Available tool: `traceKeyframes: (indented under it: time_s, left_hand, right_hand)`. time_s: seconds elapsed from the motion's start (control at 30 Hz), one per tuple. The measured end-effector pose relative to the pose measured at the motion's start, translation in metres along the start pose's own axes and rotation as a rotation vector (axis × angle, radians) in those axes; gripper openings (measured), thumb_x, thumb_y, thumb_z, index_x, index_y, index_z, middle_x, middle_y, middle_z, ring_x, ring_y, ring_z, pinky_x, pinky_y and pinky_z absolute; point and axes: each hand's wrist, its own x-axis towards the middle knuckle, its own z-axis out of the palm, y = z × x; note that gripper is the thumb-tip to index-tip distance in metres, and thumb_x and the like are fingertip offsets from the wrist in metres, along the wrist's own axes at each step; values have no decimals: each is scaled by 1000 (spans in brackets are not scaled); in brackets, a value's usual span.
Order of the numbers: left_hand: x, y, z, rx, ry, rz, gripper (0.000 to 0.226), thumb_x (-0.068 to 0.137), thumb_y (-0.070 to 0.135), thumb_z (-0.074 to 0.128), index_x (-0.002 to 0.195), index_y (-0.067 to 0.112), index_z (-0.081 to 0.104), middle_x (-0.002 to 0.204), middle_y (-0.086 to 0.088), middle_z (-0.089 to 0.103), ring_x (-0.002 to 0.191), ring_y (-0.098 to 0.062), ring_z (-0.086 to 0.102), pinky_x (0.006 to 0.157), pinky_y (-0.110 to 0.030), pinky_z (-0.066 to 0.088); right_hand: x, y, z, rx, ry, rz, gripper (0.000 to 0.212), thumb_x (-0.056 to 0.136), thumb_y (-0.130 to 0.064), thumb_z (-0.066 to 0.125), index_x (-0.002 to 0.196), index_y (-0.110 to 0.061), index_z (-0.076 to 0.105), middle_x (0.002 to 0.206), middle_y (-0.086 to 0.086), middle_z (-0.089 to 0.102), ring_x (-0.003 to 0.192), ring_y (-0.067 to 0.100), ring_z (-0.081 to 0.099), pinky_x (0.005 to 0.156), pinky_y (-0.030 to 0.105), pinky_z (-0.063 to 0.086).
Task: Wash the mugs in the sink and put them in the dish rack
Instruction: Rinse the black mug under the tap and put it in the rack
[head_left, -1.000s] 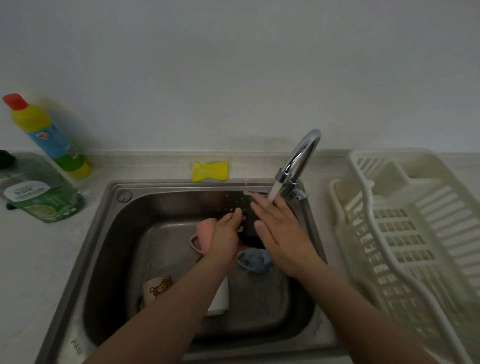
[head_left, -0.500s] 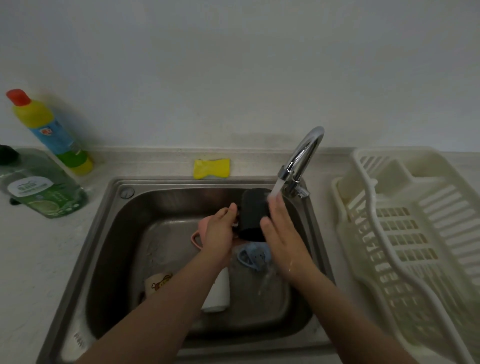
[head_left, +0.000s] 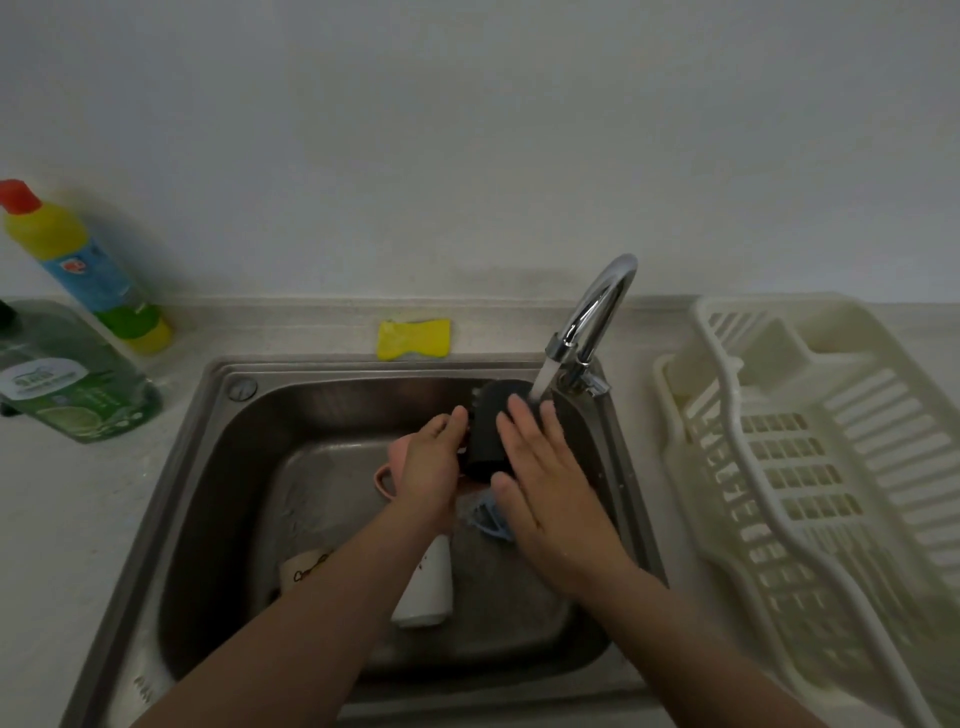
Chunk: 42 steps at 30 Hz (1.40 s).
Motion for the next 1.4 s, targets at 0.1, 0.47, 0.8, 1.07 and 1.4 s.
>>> traceKeyframes:
  time_s: [0.1,0.47,0.8,1.07,1.4]
  left_hand:
    - [-5,1,2,-9,-26,-8,23,101,26,52,90,11,65,81,-9,68,75,-22,67,62,-33,53]
    - [-7,3,2,151,-52,84,24,97,24,59,76,13,64,71,-6,65,71,-20,63,64,-35,54]
    - [-4,3,-1,178,-38,95,30,96,23,61,67,20,65,68,-7,61,70,-23,58,70,-36,48]
    - [-4,0,-11,26,-29,-1,16,95,26,63,86,15,71,94,-17,71,91,-33,68,82,-46,55]
    - [-7,15,-12,-59,-23,14,24,100,28,54,90,8,64,90,-16,71,86,-31,70,79,-48,57]
  right_hand:
    - [27,7,-12,-26,65,10,69,93,-54,10,153,-22,20,160,-15,2,145,4,-10,122,33,3]
    - [15,9,2,25,108,-14,57,100,-43,18,151,-21,27,160,-11,5,148,14,-10,122,40,1]
    - [0,9,2,-180,22,-156,60,98,-44,11,148,-22,36,158,-9,24,148,6,-5,120,32,-4]
    - [-3,5,6,-26,36,-135,62,96,-50,16,151,-23,27,160,-14,12,147,6,-12,121,33,-2]
    - [-13,3,15,346,54,43,69,93,-58,26,153,-37,-1,157,-25,-18,144,-6,-8,118,26,10]
